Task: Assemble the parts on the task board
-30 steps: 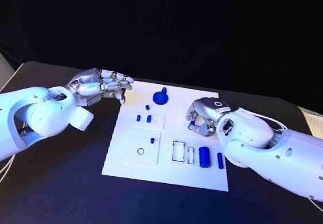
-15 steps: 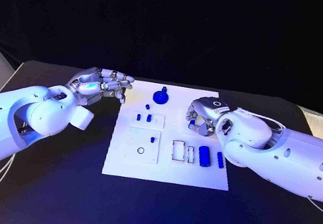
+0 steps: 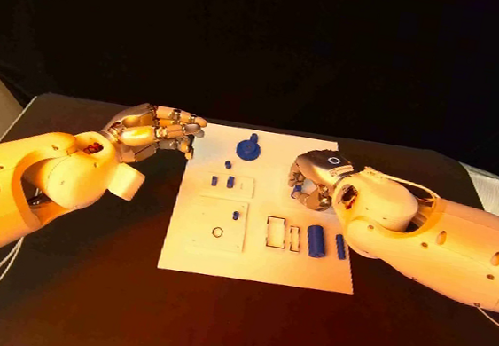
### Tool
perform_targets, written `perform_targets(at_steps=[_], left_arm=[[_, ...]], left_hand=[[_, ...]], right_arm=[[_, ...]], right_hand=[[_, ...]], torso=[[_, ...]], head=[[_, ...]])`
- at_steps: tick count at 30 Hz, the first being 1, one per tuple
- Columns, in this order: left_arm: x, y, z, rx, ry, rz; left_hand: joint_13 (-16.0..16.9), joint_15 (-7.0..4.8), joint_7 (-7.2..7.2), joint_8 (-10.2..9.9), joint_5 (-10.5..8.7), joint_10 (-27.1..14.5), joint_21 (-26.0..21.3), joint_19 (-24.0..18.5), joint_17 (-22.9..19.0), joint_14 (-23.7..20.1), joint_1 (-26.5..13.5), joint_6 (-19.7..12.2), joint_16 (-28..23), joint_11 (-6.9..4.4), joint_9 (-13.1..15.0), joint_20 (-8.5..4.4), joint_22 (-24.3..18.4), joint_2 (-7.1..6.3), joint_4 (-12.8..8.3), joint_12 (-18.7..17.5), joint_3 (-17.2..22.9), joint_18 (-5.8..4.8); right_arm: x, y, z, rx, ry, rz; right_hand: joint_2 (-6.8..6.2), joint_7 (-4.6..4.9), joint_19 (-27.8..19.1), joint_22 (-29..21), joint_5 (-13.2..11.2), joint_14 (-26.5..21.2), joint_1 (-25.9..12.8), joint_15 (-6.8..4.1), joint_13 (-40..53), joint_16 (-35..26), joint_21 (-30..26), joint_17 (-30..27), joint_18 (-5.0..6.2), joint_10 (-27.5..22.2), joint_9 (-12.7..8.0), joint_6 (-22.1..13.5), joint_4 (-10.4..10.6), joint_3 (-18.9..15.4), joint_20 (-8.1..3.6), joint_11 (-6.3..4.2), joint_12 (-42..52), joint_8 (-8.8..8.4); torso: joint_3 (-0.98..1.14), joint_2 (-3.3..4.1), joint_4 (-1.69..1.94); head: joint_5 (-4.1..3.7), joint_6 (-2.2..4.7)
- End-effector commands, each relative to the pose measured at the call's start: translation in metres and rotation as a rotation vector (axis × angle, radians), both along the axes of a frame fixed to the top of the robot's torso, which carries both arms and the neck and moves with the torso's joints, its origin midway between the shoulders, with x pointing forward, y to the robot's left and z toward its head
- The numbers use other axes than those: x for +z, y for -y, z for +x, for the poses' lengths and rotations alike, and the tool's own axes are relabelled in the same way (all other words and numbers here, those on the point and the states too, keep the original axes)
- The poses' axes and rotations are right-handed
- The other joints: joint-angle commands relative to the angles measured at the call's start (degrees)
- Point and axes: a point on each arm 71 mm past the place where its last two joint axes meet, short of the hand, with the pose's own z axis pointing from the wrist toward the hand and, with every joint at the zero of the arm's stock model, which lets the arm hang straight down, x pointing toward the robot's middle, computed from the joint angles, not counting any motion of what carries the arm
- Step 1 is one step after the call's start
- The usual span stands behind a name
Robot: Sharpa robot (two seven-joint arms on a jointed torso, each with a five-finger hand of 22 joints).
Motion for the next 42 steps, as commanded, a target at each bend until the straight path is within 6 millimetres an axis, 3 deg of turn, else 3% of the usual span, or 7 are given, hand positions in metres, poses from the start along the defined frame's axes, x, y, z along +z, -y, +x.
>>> perform_targets(at_steps=[1,15,21,24,30,42], left_arm=[[0.001,0.001,0.0,-0.004,0.003,-0.009],[0.0,0.001,0.0,-0.001,0.001,-0.009],[0.0,0.001,0.0,-0.002,0.0,-0.01],[0.0,0.001,0.0,-0.001,-0.001,-0.01],[0.0,0.001,0.0,-0.001,-0.001,-0.011],[0.0,0.001,0.001,0.001,-0.002,-0.011]], left_hand=[[-0.1,0.17,0.02,-0.2,0.24,-0.3,-0.4,0.4,-0.1,0.4,0.3,-0.1,-0.3,0.11,-0.1,-0.08,0.0,0.23,0.2,0.3,-0.2,0.34],[-0.1,0.21,0.04,-0.3,0.25,-0.4,-0.6,0.4,-0.1,0.4,0.0,-0.1,-0.3,0.14,-0.1,-0.05,-0.2,0.44,0.7,0.3,-0.3,0.32],[-0.1,0.22,0.04,-0.3,0.26,-0.4,-0.6,0.5,-0.1,0.5,-0.2,-0.1,-0.3,0.15,-0.1,-0.04,-0.2,0.55,0.9,0.3,-0.3,0.31],[-0.1,0.23,0.03,-0.3,0.26,-0.4,-0.7,0.5,-0.1,0.5,-0.3,-0.1,-0.3,0.15,-0.1,-0.03,-0.3,0.64,1.0,0.3,-0.3,0.31],[-0.1,0.23,0.03,-0.3,0.26,-0.4,-0.7,0.5,-0.1,0.5,-0.3,-0.1,-0.3,0.15,-0.1,-0.03,-0.3,0.64,1.0,0.3,-0.3,0.31],[-0.1,0.23,0.03,-0.3,0.26,-0.4,-0.7,0.5,-0.1,0.5,-0.3,-0.1,-0.3,0.15,-0.1,-0.03,-0.3,0.64,1.0,0.3,-0.3,0.31]], right_arm=[[-0.009,0.001,-0.002,0.001,-0.033,-0.049],[-0.01,0.001,-0.004,-0.002,-0.03,-0.053],[-0.007,-0.001,-0.005,0.01,-0.002,-0.014],[-0.005,-0.002,-0.006,0.013,0.016,0.01],[-0.001,-0.002,-0.007,0.01,0.06,0.057],[0.01,-0.004,-0.016,0.023,0.09,0.097]], right_hand=[[-0.41,-0.01,0.9,0.8,0.2,1.5,0.1,-0.34,0.0,0.3,0.3,-0.1,-0.48,0.1,0.1,0.3,0.0,0.3,-0.4,0.05,-0.2,0.21],[-0.35,-0.02,0.8,0.8,-0.1,1.2,-0.5,-0.23,0.0,-0.1,0.1,-1.0,-0.44,0.0,0.3,0.1,-0.4,1.3,-0.29,0.15,-1.0,0.29],[0.65,-0.35,1.3,1.9,0.1,1.3,-0.2,-0.84,0.5,-0.1,2.0,-1.3,-0.72,3.4,1.1,1.5,-2.0,2.7,-0.71,-0.62,-0.5,1.54],[1.41,-0.66,1.7,2.9,-1.6,1.4,0.1,-1.31,0.9,0.1,3.7,-1.1,-1.0,5.7,1.9,2.6,-3.5,4.0,-1.11,-1.19,-0.4,2.58],[1.85,-0.87,2.0,4.0,-1.3,1.5,0.0,-1.68,1.3,0.3,5.4,-0.8,-1.3,7.8,2.8,3.2,-5.3,5.0,-1.49,-1.64,-0.3,3.65],[1.86,-0.92,2.1,4.4,-1.6,1.5,-0.2,-1.79,1.6,0.4,6.1,-0.7,-1.42,8.4,3.2,3.4,-5.8,5.4,-1.6,-1.75,-0.4,4.02]], torso=[[0.0,-0.02,-0.01],[0.0,-0.01,-0.03],[0.0,0.02,0.02],[-0.01,0.01,0.02],[-0.01,0.02,0.02],[-0.09,-0.13,-0.02]], head=[[0.03,-0.07],[-0.08,-0.04],[-0.12,-0.08],[-0.14,-0.09],[-0.17,-0.09],[-0.17,0.03]])
